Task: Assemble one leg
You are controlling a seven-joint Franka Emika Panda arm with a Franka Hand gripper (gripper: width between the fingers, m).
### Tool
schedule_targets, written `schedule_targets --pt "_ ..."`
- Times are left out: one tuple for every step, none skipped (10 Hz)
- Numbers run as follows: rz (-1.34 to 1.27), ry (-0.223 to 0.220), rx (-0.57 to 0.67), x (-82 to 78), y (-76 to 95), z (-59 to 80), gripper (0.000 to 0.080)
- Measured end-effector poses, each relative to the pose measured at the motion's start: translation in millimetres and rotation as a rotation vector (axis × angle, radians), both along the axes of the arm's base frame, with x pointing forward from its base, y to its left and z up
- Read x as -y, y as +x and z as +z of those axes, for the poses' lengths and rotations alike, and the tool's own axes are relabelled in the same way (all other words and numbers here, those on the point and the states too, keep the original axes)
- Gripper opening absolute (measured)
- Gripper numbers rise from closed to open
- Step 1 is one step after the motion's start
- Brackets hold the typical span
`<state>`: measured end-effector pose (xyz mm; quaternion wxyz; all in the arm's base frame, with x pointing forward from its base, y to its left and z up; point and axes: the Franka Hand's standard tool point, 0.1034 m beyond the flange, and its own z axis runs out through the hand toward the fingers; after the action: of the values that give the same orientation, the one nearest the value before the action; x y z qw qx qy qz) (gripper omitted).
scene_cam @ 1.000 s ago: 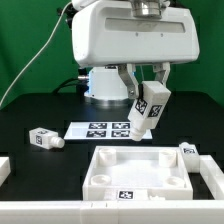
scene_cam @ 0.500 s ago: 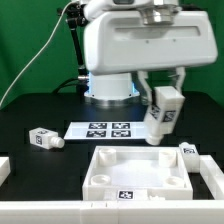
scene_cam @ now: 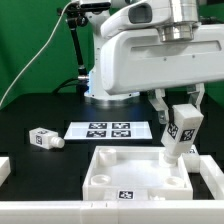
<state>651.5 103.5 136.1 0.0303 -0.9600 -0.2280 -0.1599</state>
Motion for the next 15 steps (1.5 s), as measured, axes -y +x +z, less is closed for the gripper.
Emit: schedule_targets --pt "-0.001 -0.007 0.036 4.4 3.3 1.4 0.0282" --pt "-0.041 -0.001 0.057 12.7 0.3 -2.0 0.0282" --pt "-0.098 0.023 0.039 16.6 -5.4 -6.8 0.0282" --pt "-0.122 0.029 0.055 13.4 -6.8 -10.0 0.0282" --pt "-0.139 0.034 0.051 9.7 -11.8 -16.4 0.0282" --pt "-0.148 0.039 0.044 6.9 -14.2 -19.0 0.0282" --pt "-0.149 0.040 0.048 6.3 -14.3 -19.9 0.0282" --pt "-0.154 0.035 0.063 9.3 -13.6 -19.9 0.0282" --pt "-0.155 0.036 0.062 9.2 -13.7 -20.0 0.0282" --pt "-0.135 0.016 0.118 16.9 -9.1 -17.6 0.0282" --pt "-0.151 0.003 0.188 29.6 -8.6 -19.8 0.0282" --pt "-0.172 0.033 0.169 19.0 -14.6 -25.8 0.0282" --pt "-0.175 0.047 0.164 9.6 -16.2 -26.4 0.0282" --pt "-0.177 0.052 0.159 4.6 -17.7 -28.5 0.0282" --pt "-0.179 0.055 0.154 1.6 -18.7 -30.7 0.0282"
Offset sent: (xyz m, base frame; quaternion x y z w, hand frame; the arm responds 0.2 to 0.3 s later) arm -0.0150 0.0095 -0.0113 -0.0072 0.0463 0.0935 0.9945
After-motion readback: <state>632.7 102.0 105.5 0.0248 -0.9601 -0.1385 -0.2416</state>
